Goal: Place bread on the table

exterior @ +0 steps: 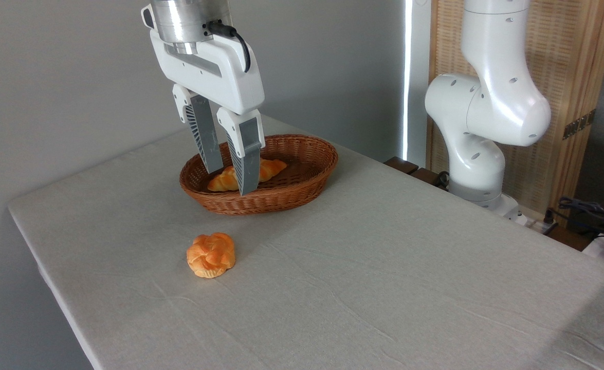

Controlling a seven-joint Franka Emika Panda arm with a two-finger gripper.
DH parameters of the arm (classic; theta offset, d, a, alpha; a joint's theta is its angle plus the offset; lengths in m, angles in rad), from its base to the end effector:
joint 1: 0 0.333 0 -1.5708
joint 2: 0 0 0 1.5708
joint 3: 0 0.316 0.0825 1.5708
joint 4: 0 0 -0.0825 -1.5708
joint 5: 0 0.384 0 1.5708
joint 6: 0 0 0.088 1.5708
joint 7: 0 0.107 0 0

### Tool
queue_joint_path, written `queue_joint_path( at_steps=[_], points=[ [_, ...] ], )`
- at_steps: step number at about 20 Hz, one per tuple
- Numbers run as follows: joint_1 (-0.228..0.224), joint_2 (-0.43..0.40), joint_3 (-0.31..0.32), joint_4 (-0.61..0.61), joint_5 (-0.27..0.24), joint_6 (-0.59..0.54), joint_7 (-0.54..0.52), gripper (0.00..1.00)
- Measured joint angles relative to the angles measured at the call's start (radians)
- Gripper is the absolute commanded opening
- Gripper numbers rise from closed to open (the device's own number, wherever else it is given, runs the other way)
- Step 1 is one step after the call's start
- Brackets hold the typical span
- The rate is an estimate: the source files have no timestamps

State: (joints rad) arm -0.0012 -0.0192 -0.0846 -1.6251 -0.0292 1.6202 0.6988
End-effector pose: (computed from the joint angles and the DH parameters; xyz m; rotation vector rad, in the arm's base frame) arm 0.5503 -0.0508 0.6138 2.8832 -1.1908 0.0341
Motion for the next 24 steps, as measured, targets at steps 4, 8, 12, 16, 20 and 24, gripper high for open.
queue_joint_path(
  at_steps=[4,8,12,16,20,24],
  points=[
    [0.001,0.0,0.0,0.0,-0.006,0.0,0.0,1.0],
    [0.006,0.0,0.0,0.0,-0.016,0.003,0.0,1.0],
    [0.008,0.0,0.0,0.0,-0.018,0.003,0.0,1.0],
    [0.006,0.001,-0.014,-0.025,-0.069,0.003,0.0,1.0],
    [-0.039,-0.019,-0.037,-0.103,-0.162,0.04,0.0,1.0],
    [-0.177,-0.122,-0.049,-0.266,-0.179,0.122,-0.011,1.0]
  ],
)
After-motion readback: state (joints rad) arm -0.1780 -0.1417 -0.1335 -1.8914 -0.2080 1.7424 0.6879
